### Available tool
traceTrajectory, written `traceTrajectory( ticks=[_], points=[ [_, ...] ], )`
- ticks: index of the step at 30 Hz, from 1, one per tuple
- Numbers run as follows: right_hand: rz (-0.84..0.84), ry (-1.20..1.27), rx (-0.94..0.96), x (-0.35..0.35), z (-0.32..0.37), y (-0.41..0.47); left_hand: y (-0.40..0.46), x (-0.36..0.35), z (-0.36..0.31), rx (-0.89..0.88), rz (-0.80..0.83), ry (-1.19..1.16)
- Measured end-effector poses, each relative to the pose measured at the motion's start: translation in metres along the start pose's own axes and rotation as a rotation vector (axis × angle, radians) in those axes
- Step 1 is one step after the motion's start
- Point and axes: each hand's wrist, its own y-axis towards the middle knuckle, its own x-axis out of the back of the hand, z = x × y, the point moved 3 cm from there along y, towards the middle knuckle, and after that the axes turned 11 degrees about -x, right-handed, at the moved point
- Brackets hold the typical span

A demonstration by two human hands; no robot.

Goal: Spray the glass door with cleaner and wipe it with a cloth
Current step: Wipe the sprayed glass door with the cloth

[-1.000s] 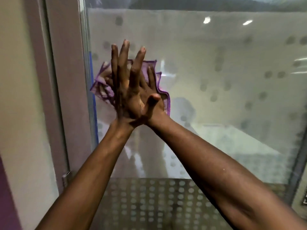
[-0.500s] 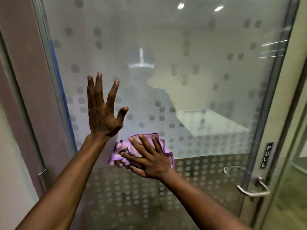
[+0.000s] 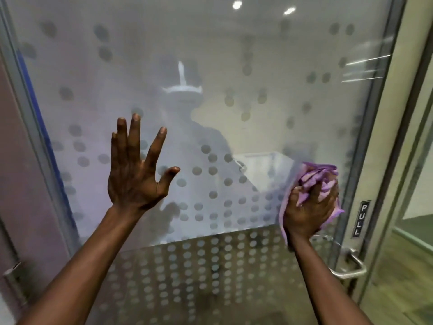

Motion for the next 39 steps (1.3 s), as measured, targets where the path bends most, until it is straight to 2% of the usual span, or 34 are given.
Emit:
traceTrajectory(
  ticks=[3,4,6,9,12,15,17,19,22,24,29,33,35,39],
  points=[
    [-0.115,0.015,-0.310,-0.011,0.021,0.005,0.000,0.000,-0.001,-0.016,-0.015,-0.006],
    [-0.138,0.019,-0.360,-0.013,0.035,0.000,0.000,0.000,-0.002,-0.021,-0.019,-0.010],
    [-0.124,0.010,-0.312,-0.015,0.070,-0.020,0.000,-0.001,-0.002,-0.028,-0.029,-0.034],
    [-0.004,0.015,-0.048,-0.016,0.127,-0.071,0.000,0.001,-0.003,-0.055,-0.065,-0.101],
    [0.157,0.027,0.249,-0.019,0.183,-0.122,-0.001,0.009,0.000,-0.070,-0.138,-0.270],
    [0.265,0.097,0.707,-0.017,0.216,-0.171,-0.001,0.019,0.006,-0.024,-0.166,-0.436],
    [0.325,0.139,0.937,-0.019,0.221,-0.186,-0.003,0.024,0.009,-0.008,-0.121,-0.427],
    [0.353,0.144,1.111,-0.021,0.230,-0.179,-0.009,0.029,0.015,-0.021,-0.066,-0.316],
    [0.336,0.170,1.315,-0.022,0.269,-0.138,-0.014,0.040,0.021,-0.034,-0.085,-0.213],
    [0.281,0.157,1.283,-0.018,0.315,-0.104,-0.007,0.045,0.023,-0.033,-0.135,-0.229],
    [0.171,0.073,1.060,-0.010,0.409,-0.060,0.020,0.055,0.028,0.003,-0.148,-0.447],
    [0.188,0.051,1.045,-0.011,0.414,-0.063,0.035,0.060,0.045,0.014,-0.205,-0.380],
    [0.192,0.048,1.050,-0.011,0.407,-0.069,0.023,0.061,0.046,0.017,-0.182,-0.361],
    [0.214,0.166,1.114,-0.014,0.376,-0.106,0.000,0.060,0.035,0.088,-0.185,-0.391]
  ],
)
